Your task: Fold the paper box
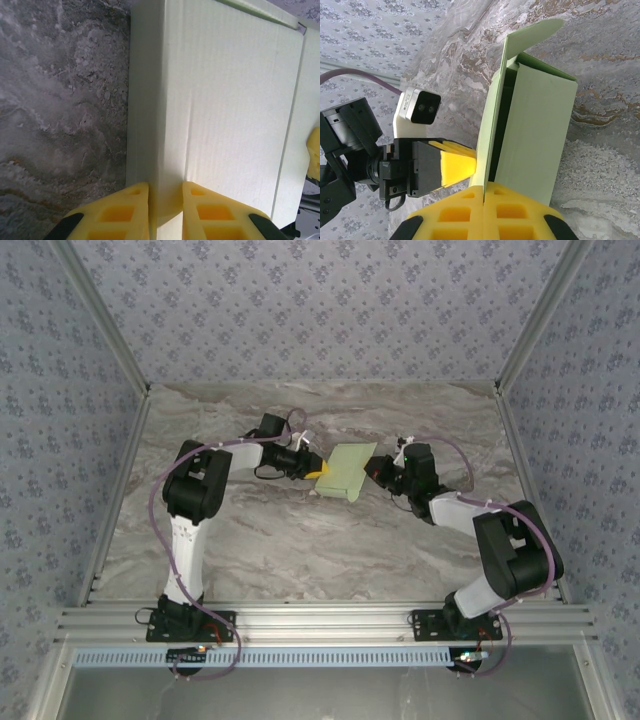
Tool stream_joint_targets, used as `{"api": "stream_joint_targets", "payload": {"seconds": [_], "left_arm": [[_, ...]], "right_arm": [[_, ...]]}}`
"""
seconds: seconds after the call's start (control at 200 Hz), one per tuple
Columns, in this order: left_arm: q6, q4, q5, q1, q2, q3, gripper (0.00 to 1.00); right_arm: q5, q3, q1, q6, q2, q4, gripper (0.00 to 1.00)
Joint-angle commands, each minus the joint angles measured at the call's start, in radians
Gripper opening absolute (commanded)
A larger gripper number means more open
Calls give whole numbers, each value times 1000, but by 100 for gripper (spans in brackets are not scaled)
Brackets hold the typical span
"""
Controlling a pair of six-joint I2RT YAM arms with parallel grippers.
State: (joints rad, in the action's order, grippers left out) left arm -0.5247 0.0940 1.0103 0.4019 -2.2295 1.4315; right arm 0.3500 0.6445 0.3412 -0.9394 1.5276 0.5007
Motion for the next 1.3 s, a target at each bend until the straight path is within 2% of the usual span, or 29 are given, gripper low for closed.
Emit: {"api": "stream_joint_targets", "payload": {"seconds": [0.0, 0.635, 1.294], "left_arm": [[13, 45, 9, 52, -36, 13, 18], [9, 56, 17, 73, -44, 54, 21], [52, 133, -2, 68, -61, 117, 29]], "right_arm": [[15, 23, 42, -5, -3, -14, 4], [-5, 53, 48, 7, -55, -76, 4], [-57, 88, 50, 15, -15, -142, 6]]}}
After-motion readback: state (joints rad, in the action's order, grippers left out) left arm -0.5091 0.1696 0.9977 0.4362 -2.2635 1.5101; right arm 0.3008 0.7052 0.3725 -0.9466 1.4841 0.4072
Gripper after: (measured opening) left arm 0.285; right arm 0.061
